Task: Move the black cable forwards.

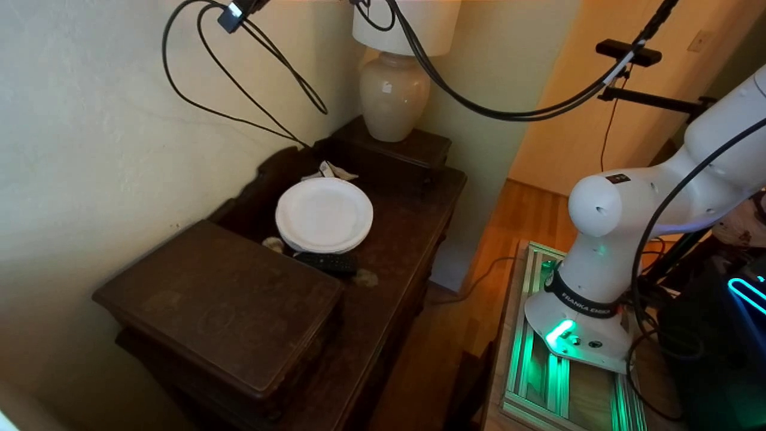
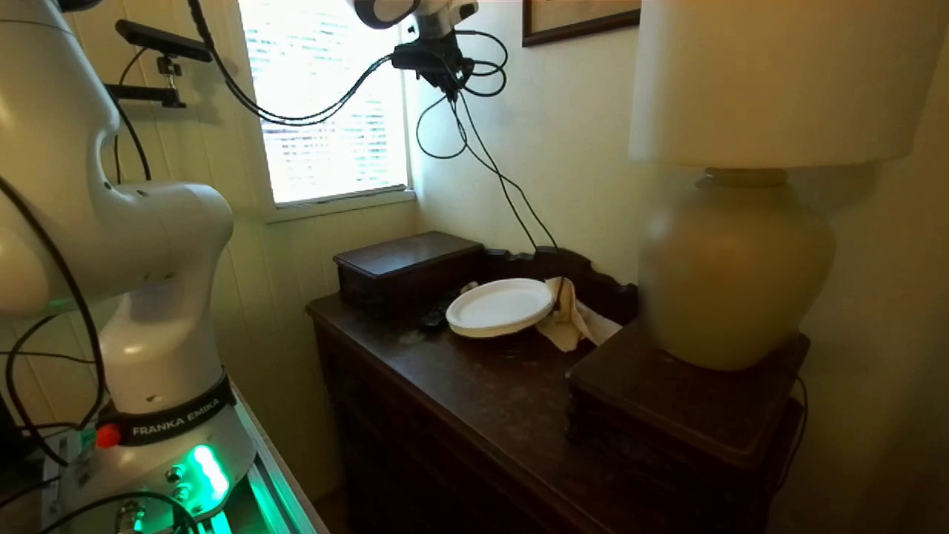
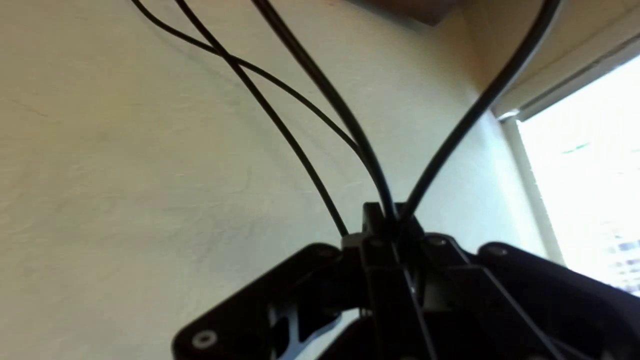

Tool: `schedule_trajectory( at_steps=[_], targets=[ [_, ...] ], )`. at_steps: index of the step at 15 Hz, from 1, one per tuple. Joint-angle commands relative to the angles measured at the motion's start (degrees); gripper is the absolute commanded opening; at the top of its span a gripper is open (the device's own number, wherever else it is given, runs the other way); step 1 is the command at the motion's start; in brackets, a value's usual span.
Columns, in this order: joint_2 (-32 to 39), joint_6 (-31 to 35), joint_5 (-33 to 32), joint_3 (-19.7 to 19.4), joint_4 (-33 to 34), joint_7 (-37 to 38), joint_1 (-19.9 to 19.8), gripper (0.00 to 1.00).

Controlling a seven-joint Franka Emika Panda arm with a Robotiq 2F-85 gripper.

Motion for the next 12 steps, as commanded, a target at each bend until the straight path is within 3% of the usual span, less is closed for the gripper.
schedule_trajectory(
  at_steps=[1, 12],
  targets=[
    [-2.0, -6.7, 7.9, 2.4, 4.5, -5.4, -1.1, 0.02],
    [2.3, -35.6, 21.3, 4.7, 7.0, -8.3, -11.5, 0.02]
  ],
)
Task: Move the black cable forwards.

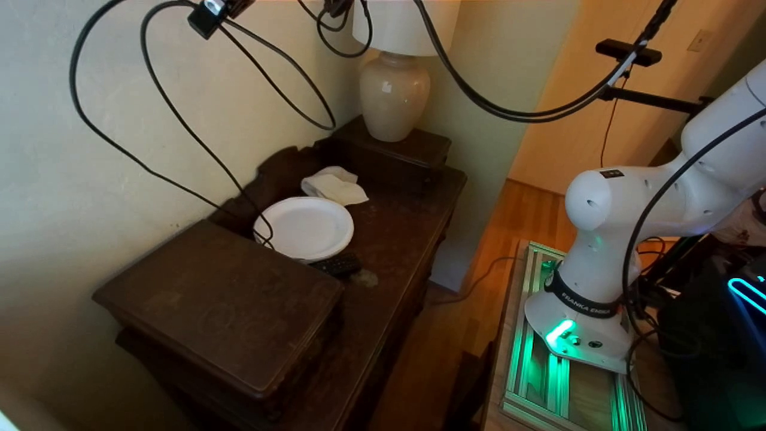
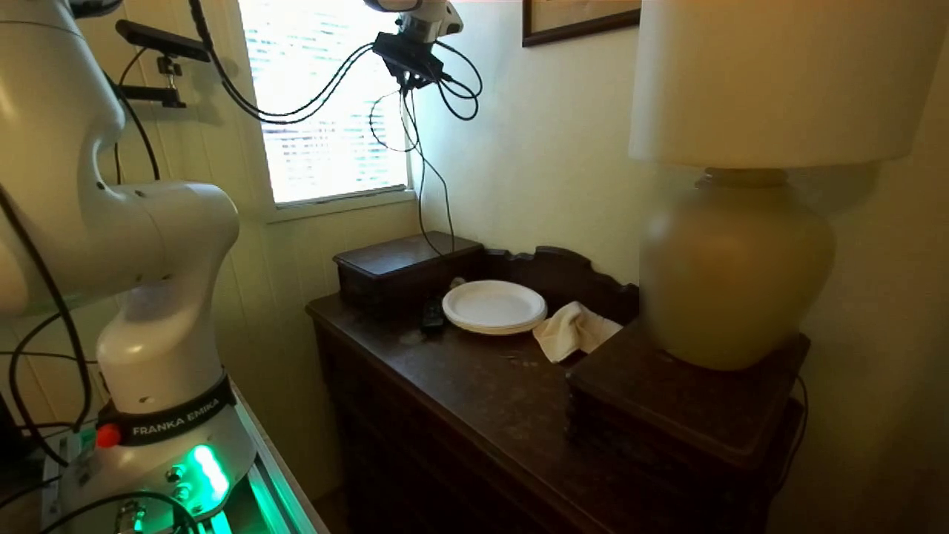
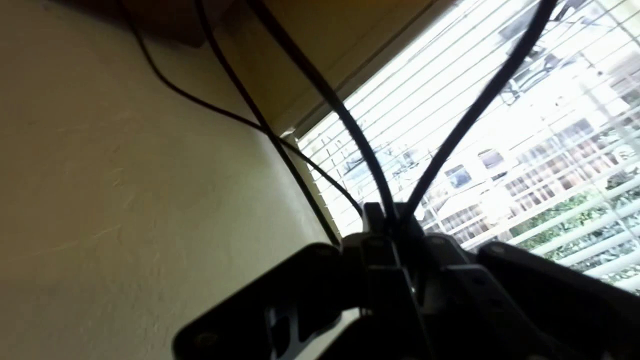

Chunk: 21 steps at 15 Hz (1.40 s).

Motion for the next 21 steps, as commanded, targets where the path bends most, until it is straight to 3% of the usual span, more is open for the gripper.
schedule_trajectory(
  at_steps=[1, 10, 21],
  targets=[
    [3.6, -8.3, 4.7, -0.3, 1.4, 0.1, -4.6, 0.02],
    [15.1, -28.0, 10.4, -14.7, 2.3, 7.5, -7.7, 0.02],
    [30.7, -33.1, 4.0, -21.5, -4.6, 8.8, -20.4, 0.02]
  ],
)
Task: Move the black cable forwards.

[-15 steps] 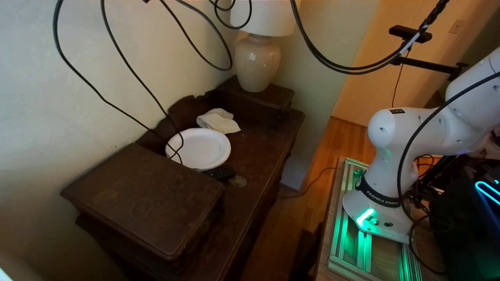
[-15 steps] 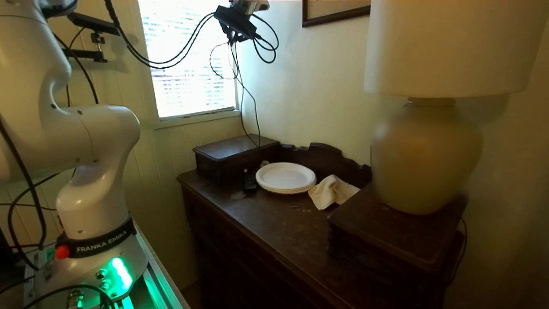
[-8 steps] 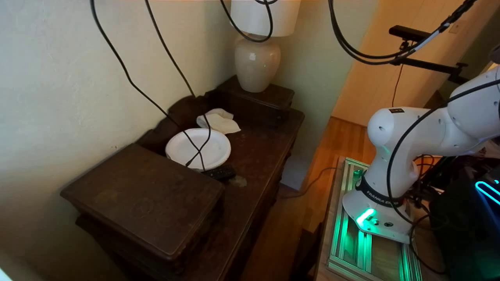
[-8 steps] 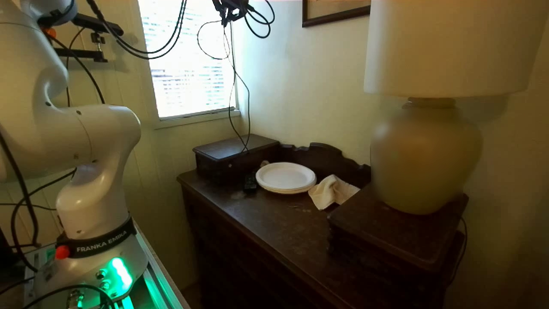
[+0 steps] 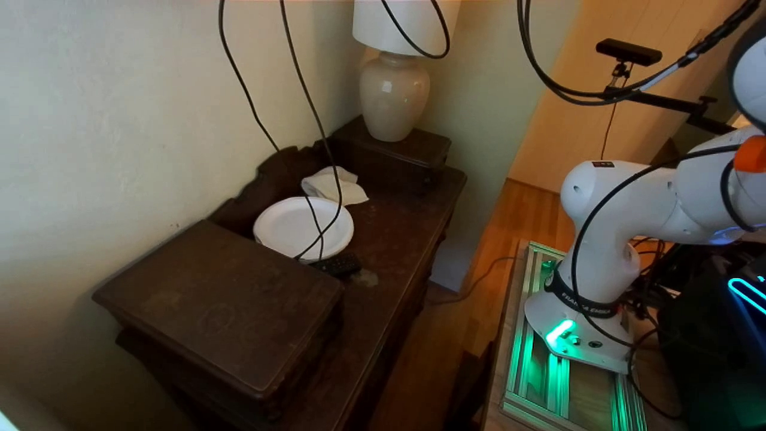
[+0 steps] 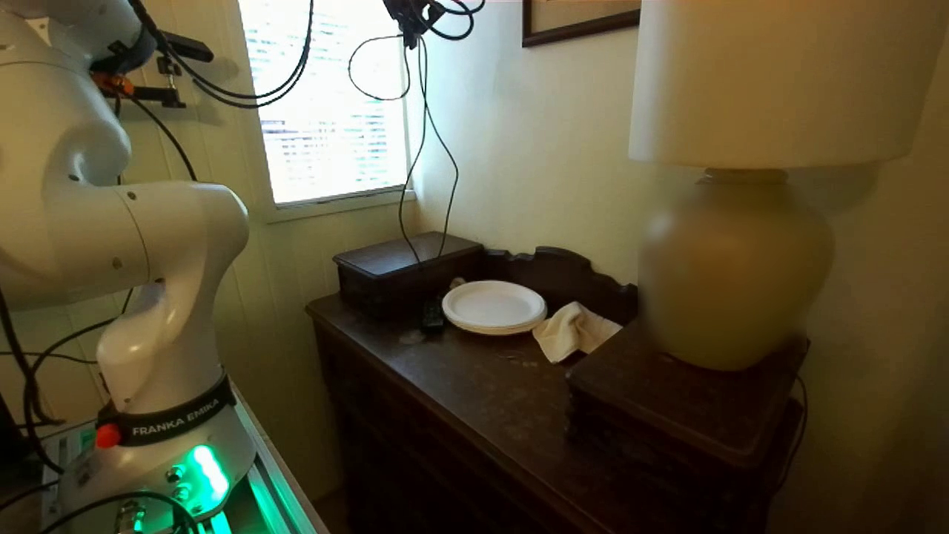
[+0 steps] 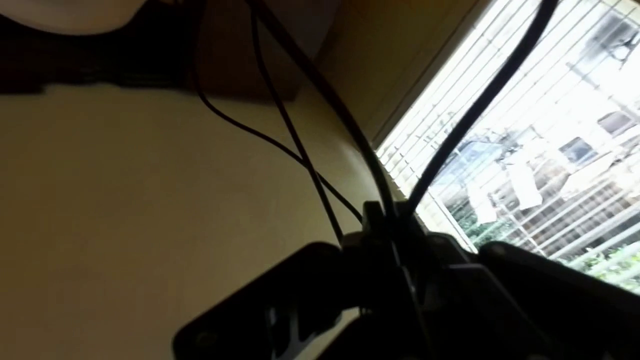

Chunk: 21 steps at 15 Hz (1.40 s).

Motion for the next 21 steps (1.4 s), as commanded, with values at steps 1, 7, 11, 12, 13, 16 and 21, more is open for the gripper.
schedule_trajectory(
  at_steps=[1, 7, 11, 12, 13, 16, 21],
  targets=[
    [7.1, -1.8, -2.6, -2.4, -3.6, 0.4, -4.0, 0.02],
    [12.6, -6.1, -7.3, -6.9, -5.7, 1.9, -8.2, 0.02],
    [17.2, -7.4, -11.6, -10.2, -7.6, 0.3, -12.6, 0.02],
    [18.4, -6.6, -12.5, -10.4, -8.7, -0.6, -13.6, 0.02],
    [20.8, -4.4, -13.6, -10.1, -10.9, -2.8, -15.1, 0.02],
    [26.7, -1.2, -15.9, -8.7, -17.8, -6.0, -18.0, 0.02],
    [29.3, 1.6, -15.4, -5.7, -22.4, -8.2, -20.1, 0.09]
  ],
)
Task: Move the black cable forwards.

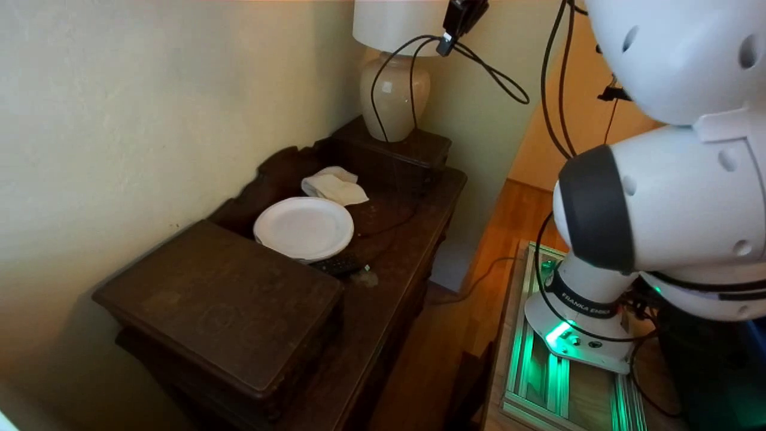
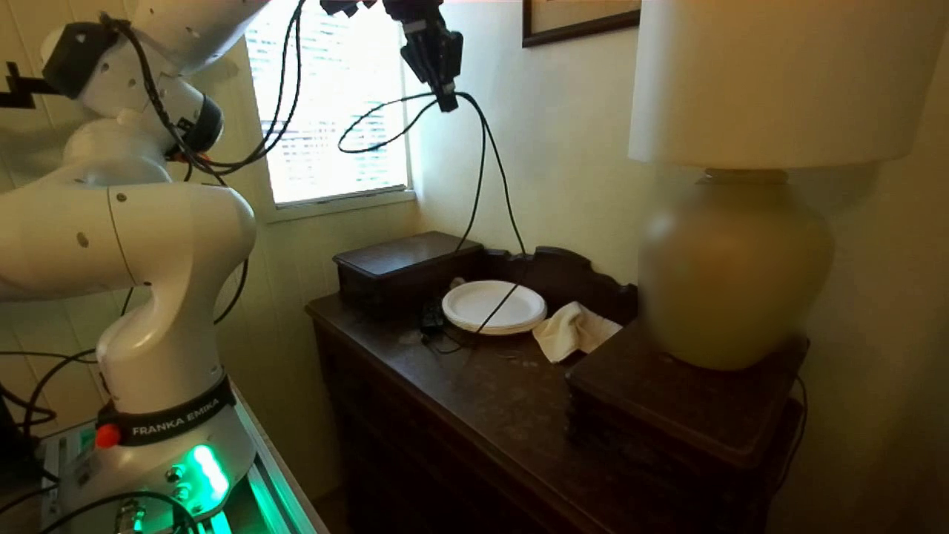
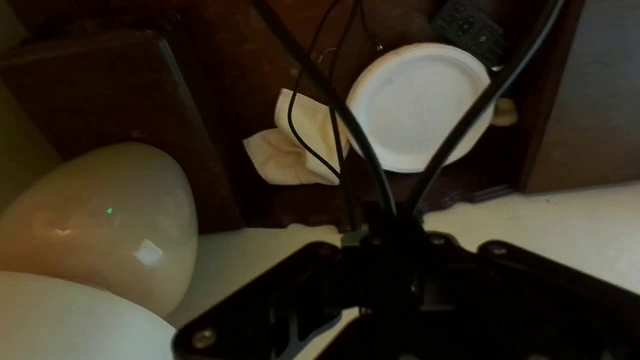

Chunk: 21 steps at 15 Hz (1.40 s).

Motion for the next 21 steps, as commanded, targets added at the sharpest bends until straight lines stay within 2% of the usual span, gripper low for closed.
schedule_trajectory(
  at_steps=[1, 5, 6, 10, 16, 21],
  targets=[
    [2.2, -0.1, 0.5, 0.6, -1.4, -0.9, -1.3, 0.09],
    [5.0, 0.3, 0.4, 0.6, -2.9, -1.2, -1.5, 0.09],
    [5.1, 0.3, 0.4, 0.6, -2.9, -1.2, -1.5, 0.02],
    [5.4, 0.8, 2.6, 3.9, -5.8, -1.1, -1.1, 0.02],
    [6.5, 2.4, 6.6, 11.1, -13.6, -0.8, -0.7, 0.02],
    [7.0, 8.2, 13.7, 19.4, -19.2, -1.2, -1.5, 0.02]
  ],
)
